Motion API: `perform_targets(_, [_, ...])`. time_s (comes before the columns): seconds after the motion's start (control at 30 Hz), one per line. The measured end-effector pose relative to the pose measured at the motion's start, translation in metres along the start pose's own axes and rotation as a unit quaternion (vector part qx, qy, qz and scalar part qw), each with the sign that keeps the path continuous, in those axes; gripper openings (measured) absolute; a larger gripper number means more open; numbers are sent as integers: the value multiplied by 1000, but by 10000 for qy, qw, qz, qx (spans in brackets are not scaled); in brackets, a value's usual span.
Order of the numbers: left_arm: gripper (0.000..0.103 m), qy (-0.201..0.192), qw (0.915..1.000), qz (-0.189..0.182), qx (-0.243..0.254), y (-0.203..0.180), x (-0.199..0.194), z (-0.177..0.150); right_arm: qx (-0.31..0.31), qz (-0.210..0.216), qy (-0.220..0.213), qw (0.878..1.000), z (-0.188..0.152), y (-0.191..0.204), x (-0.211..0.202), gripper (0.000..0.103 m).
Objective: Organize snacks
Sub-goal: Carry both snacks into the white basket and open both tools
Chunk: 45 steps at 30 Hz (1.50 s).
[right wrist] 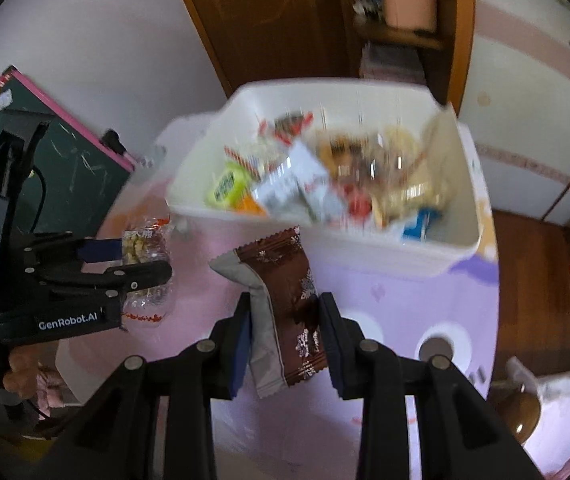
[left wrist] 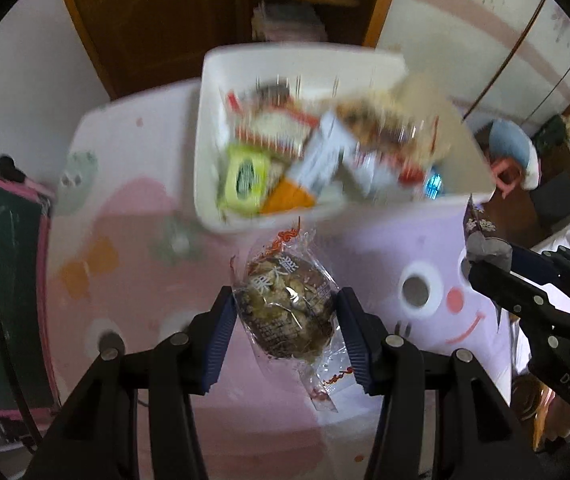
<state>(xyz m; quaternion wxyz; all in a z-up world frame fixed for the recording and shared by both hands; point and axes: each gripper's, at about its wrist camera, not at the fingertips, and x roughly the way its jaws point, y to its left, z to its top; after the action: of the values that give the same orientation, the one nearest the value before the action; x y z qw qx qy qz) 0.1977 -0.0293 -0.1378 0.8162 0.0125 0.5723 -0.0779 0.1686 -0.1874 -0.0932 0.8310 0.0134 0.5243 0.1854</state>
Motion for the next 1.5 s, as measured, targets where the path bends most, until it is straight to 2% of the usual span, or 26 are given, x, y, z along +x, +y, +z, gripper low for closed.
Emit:
perform_targets(0.17, [50,-456,9990,-10,42,0,-34,36,-74,26,-346,9994,31,1,-25,33])
perform_targets(0.37, [50,-948,9954,45,127,3,-63,81,-100,-261,-653,9975,73,-1,-46,33])
perform_targets(0.53, [50,-1317,9908,121,287,-11,-77,117,40,-461,-932,9946,109,-9,-59,33])
perform_targets(0.77, [51,-1428,9886,293,381,-20,-78,156,175,-745,-1000,9920,147,-17,-59,33])
perform_targets(1.07, [51,-1133,9922,433,281,-13,-41,180,211,-949,-835,9918,172,-31,-28,33])
perform_targets(1.1, [52,-1109,9926,396,301,-12,-36,183,193,-935,-798,9922,174,-32,-22,34])
perform_targets(1.13, [64,-1075,9931,366,303,-11,-32,182,189,-937,-757,9925,177,-33,-18,35])
perform_targets(1.17, [81,-1051,9934,368,265,-9,-28,184,191,-938,-707,9929,179,-35,-13,36])
perform_targets(1.2, [87,-1082,9931,395,195,-6,-25,186,199,-914,-638,9936,181,-37,-6,40])
perform_targets(1.37, [95,-971,9947,324,109,2,-11,186,410,-884,-426,9943,179,-45,10,48])
perform_targets(1.5, [95,-906,9951,391,63,5,-7,180,582,-741,-323,9950,172,-49,14,51])
